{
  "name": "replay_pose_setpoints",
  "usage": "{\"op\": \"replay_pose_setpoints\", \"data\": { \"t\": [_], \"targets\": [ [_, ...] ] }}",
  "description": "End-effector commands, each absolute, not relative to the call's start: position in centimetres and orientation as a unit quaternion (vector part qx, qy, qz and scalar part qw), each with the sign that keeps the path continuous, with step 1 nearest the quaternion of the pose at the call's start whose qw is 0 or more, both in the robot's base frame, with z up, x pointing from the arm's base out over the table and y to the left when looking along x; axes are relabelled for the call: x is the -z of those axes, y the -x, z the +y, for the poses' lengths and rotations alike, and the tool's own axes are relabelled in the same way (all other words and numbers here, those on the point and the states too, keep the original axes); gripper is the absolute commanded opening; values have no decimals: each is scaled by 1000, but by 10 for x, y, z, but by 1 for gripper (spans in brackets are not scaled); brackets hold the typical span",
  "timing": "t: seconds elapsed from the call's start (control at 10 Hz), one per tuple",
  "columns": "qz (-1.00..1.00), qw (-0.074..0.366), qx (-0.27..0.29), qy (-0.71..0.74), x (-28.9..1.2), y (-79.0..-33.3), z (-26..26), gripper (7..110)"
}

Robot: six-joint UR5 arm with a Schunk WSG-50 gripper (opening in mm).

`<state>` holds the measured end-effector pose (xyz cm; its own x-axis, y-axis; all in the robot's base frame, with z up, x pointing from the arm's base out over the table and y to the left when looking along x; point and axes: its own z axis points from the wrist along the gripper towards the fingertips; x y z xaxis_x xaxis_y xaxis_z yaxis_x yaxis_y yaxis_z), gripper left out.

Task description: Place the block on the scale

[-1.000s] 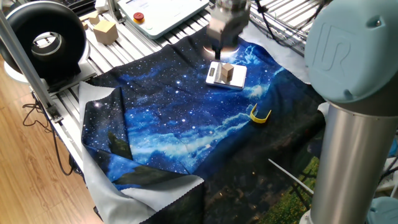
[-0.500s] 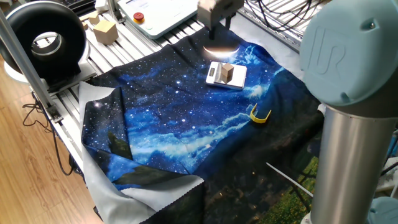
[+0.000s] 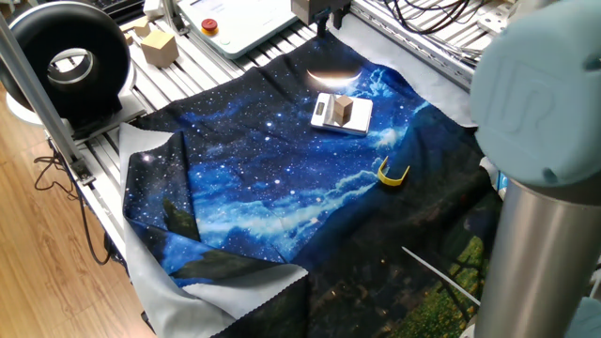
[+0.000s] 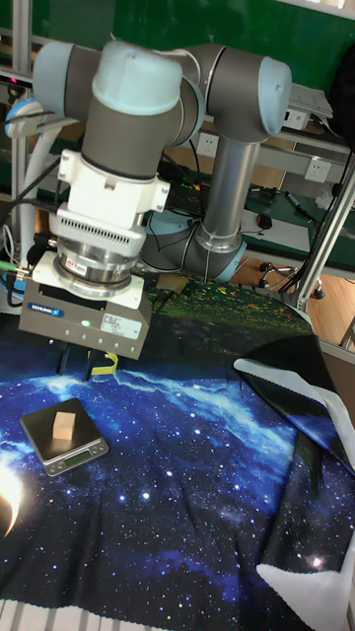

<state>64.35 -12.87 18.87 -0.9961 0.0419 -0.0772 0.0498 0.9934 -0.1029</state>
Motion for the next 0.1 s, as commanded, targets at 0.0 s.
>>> {"op": "replay_pose_setpoints", "data": {
  "t": [0.0],
  "targets": [
    [997, 52, 52, -30, -197, -641, -129, 7]
  ]
}}
